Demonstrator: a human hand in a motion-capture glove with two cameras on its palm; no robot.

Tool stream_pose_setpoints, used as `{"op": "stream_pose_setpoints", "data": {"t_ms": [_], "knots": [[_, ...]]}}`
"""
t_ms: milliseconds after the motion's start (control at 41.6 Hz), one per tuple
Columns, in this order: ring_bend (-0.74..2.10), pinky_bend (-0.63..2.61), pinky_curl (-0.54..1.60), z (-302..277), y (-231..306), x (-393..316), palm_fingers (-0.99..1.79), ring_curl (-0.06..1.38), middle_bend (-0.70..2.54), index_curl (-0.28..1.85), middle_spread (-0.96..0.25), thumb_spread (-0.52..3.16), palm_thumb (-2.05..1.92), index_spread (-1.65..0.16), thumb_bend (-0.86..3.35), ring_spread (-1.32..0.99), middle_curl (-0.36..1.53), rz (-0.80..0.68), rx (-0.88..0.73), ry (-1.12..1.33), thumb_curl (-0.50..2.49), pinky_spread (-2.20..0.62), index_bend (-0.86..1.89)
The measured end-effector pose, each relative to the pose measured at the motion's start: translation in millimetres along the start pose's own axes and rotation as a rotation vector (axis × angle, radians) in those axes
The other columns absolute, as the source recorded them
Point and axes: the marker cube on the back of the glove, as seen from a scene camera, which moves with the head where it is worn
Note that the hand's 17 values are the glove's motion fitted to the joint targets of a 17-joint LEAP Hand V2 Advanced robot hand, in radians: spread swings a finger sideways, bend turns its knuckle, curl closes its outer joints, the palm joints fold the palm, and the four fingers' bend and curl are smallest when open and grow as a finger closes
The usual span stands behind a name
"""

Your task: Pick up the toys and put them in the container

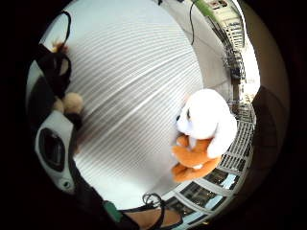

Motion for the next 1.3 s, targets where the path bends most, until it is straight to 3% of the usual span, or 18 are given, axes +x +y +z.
{"op": "stream_pose_setpoints", "data": {"t_ms": [192, 288, 409, 769, 986, 1298], "knots": [[1.1, 0.69, 0.28, -50.5, 7.7, -24.9, 1.36, 0.45, 0.94, 0.42, -0.29, 1.07, 1.05, -0.09, 0.69, -0.37, 0.54, 0.01, -0.02, 0.004, 0.65, -0.42, 0.89], [1.1, 0.85, 0.33, -101.3, 9.2, -41.5, 1.06, 0.45, 0.77, 0.41, -0.32, 0.81, 0.73, -0.13, 0.39, -0.39, 0.5, 0.029, 0.03, -0.004, 0.63, -0.45, 0.8], [1.07, 0.95, 0.37, -166.0, 15.3, -62.0, 0.95, 0.45, 0.67, 0.41, -0.35, 0.73, 0.67, -0.18, 0.31, -0.41, 0.48, 0.001, 0.103, -0.006, 0.65, -0.47, 0.69], [1.02, 0.99, 0.38, -290.7, 68.0, -180.0, 0.95, 0.44, 0.51, 0.42, -0.4, 0.65, 0.67, -0.28, 0.23, -0.45, 0.47, -0.161, 0.267, -0.008, 0.73, -0.48, 0.54], [0.98, 0.97, 0.38, -303.4, 113.4, -261.2, 0.97, 0.44, 0.46, 0.44, -0.41, 0.65, 0.68, -0.32, 0.2, -0.45, 0.48, -0.29, 0.279, -0.007, 0.77, -0.47, 0.49], [0.94, 0.95, 0.37, -271.4, 149.2, -338.7, 1.0, 0.44, 0.39, 0.48, -0.43, 0.66, 0.69, -0.35, 0.16, -0.46, 0.51, -0.396, 0.278, -0.024, 0.82, -0.48, 0.41]]}}
